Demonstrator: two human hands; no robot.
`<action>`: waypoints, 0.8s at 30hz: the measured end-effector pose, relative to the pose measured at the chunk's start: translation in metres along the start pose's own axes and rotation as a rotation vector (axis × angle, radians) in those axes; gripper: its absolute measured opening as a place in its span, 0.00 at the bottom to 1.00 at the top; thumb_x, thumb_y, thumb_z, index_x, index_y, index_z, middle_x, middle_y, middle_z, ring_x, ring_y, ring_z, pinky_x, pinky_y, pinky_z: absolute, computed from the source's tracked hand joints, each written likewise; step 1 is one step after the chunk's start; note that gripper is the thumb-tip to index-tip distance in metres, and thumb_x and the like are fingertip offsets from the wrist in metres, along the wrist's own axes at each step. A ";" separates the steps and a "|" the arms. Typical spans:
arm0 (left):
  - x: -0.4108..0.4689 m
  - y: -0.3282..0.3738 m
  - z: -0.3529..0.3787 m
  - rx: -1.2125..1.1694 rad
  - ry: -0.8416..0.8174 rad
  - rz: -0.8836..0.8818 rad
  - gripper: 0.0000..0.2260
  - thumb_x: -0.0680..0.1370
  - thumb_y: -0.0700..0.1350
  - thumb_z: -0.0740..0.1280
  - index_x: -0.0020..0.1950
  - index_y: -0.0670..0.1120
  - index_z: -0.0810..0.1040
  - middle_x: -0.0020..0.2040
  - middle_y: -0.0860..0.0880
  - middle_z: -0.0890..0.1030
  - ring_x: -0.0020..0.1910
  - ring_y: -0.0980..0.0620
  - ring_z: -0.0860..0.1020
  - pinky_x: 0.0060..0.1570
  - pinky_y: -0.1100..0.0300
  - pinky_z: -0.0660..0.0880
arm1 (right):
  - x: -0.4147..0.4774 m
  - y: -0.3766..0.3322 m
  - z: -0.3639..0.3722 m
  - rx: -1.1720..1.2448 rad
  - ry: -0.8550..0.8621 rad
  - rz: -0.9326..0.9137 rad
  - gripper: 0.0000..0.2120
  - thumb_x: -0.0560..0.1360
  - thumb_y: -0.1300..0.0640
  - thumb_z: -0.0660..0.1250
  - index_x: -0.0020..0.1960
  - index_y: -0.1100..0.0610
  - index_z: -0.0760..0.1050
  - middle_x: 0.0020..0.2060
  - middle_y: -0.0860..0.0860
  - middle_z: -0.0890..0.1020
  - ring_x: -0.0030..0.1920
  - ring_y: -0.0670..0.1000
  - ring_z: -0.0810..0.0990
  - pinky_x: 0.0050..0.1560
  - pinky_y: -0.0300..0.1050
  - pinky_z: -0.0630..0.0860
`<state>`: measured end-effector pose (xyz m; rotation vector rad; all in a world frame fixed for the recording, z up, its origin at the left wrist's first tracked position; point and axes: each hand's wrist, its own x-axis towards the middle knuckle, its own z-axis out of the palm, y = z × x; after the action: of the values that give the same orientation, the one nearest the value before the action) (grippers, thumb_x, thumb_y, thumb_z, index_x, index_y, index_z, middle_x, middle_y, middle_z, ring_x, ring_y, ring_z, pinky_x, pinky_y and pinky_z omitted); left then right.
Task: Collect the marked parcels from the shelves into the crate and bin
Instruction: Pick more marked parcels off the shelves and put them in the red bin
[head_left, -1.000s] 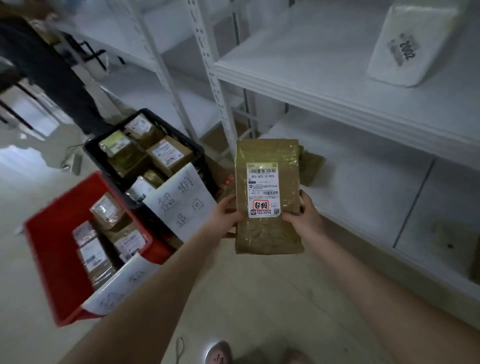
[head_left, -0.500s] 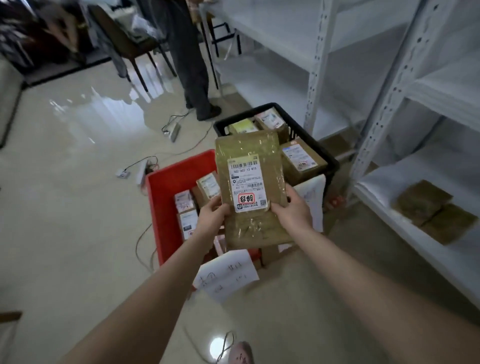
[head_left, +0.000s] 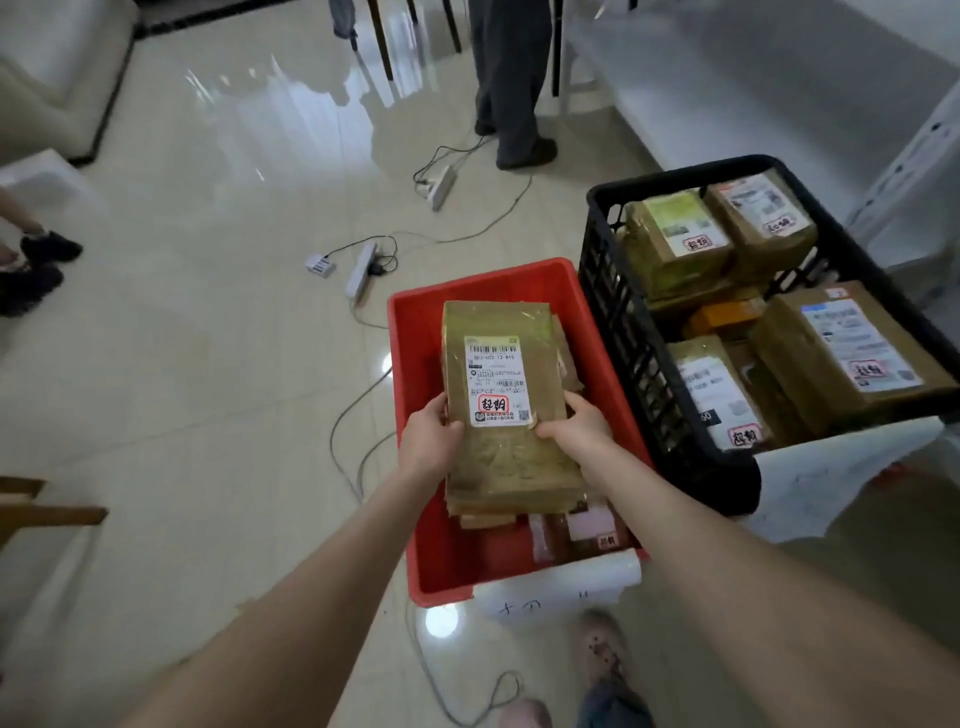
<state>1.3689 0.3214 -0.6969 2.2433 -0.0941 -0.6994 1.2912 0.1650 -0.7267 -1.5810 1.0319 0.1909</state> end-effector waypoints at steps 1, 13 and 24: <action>0.012 -0.002 0.002 0.015 0.037 -0.001 0.20 0.77 0.39 0.60 0.68 0.51 0.74 0.54 0.49 0.82 0.50 0.49 0.80 0.51 0.49 0.79 | 0.016 -0.003 0.007 -0.004 -0.021 0.003 0.27 0.70 0.62 0.71 0.67 0.49 0.72 0.58 0.50 0.81 0.56 0.53 0.79 0.58 0.49 0.77; 0.143 -0.037 0.036 0.120 0.112 -0.269 0.21 0.78 0.45 0.62 0.70 0.42 0.66 0.65 0.43 0.75 0.60 0.41 0.76 0.58 0.53 0.72 | 0.151 -0.011 0.061 -0.064 -0.153 0.023 0.31 0.73 0.64 0.69 0.73 0.53 0.65 0.67 0.51 0.74 0.63 0.53 0.74 0.61 0.47 0.73; 0.161 -0.041 0.046 0.189 -0.010 -0.180 0.21 0.71 0.46 0.63 0.65 0.49 0.72 0.69 0.43 0.70 0.61 0.43 0.75 0.59 0.46 0.75 | 0.154 -0.006 0.065 -0.194 -0.238 -0.020 0.38 0.73 0.62 0.70 0.77 0.52 0.56 0.74 0.54 0.63 0.73 0.56 0.64 0.69 0.51 0.65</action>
<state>1.4761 0.2754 -0.8245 2.4510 0.0388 -0.8272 1.4132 0.1432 -0.8384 -1.6953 0.8310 0.4653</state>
